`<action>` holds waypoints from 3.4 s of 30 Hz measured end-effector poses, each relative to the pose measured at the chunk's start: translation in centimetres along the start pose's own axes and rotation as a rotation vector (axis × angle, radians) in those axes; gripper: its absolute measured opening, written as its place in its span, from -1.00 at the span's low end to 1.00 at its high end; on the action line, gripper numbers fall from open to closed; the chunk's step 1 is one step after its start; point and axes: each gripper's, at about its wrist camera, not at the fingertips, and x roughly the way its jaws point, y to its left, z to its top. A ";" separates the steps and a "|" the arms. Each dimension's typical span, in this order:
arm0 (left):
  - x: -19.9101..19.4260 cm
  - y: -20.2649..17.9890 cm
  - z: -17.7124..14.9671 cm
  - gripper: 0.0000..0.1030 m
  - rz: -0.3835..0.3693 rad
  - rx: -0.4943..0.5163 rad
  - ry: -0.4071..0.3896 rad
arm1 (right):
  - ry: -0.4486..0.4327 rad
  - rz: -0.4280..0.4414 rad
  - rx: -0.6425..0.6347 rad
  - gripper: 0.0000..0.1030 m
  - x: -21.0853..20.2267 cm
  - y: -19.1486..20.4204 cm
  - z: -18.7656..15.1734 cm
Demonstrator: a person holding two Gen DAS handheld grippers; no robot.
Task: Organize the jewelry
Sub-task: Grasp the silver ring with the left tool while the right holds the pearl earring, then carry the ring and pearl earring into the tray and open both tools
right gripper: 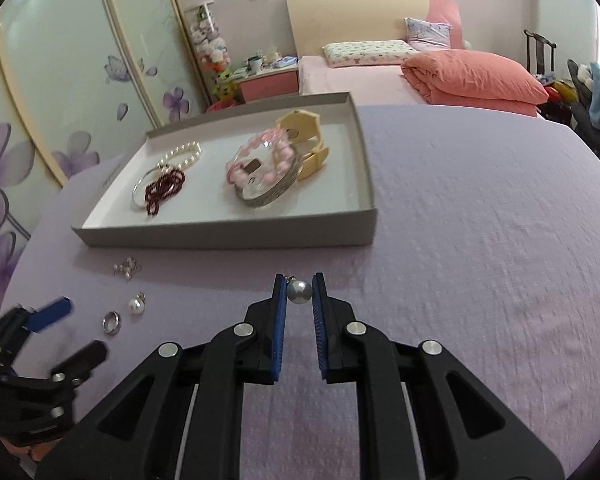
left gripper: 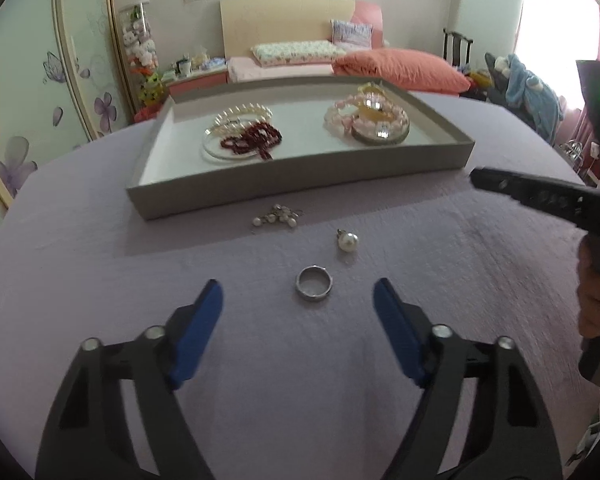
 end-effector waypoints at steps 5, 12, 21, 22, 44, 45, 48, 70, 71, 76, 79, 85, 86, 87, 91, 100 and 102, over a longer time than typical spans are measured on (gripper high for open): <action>1.3 -0.5 0.2 0.06 0.015 -0.008 0.026 | -0.001 0.019 0.020 -0.73 0.1 -0.4 0.0; 1.5 -0.9 0.4 -0.06 0.023 -0.007 0.022 | -0.001 0.040 0.029 -0.73 0.0 -0.3 -0.2; 1.6 -0.9 0.6 -0.57 0.014 -0.007 0.014 | -0.008 0.055 0.013 -0.73 -0.2 0.7 -0.1; 1.5 -0.8 0.6 -0.57 0.009 -0.011 0.014 | -0.008 0.058 0.012 -0.73 -0.2 0.9 -0.1; -7.2 6.1 1.4 -0.58 0.027 -0.172 -0.207 | -0.115 0.141 -0.073 -0.73 -3.5 5.1 -0.1; -7.9 6.1 1.6 -0.58 0.020 -0.174 -0.235 | -0.124 0.146 -0.080 -0.73 -3.7 5.4 -0.1; -9.4 5.7 2.0 -0.58 0.012 -0.170 -0.292 | -0.152 0.143 -0.114 -0.73 -4.4 6.4 0.0; -8.4 5.3 5.6 -0.58 -0.017 -0.142 -0.341 | -0.283 0.062 -0.134 -0.73 -3.7 7.4 5.0; -8.1 5.5 6.1 -0.58 -0.015 -0.146 -0.342 | -0.289 0.056 -0.128 -0.73 -3.0 7.3 5.8; -6.0 6.3 8.9 -0.58 0.001 -0.157 -0.352 | -0.233 0.066 -0.077 -0.73 1.4 6.8 8.0; -4.5 6.4 10.3 -0.58 0.005 -0.146 -0.357 | -0.196 0.053 -0.083 -0.73 3.8 6.8 8.4; -1.3 6.4 12.1 -0.58 0.004 -0.147 -0.324 | -0.163 0.041 -0.078 -0.73 5.9 6.5 8.3; -0.9 6.3 12.3 -0.58 0.008 -0.143 -0.321 | -0.160 0.038 -0.078 -0.73 6.1 6.4 8.4; -0.6 6.2 12.4 -0.58 0.011 -0.139 -0.320 | -0.158 0.037 -0.079 -0.73 6.3 6.5 8.4; 0.4 6.2 12.8 -0.58 0.010 -0.142 -0.311 | -0.155 0.020 -0.081 -0.71 6.8 6.5 8.5; 1.5 6.1 12.7 -0.58 -0.009 -0.138 -0.293 | -0.166 0.007 -0.053 -0.39 5.4 5.0 8.2; 1.8 6.3 12.9 -0.58 -0.012 -0.138 -0.288 | -0.167 0.003 -0.047 -0.39 4.9 4.4 8.1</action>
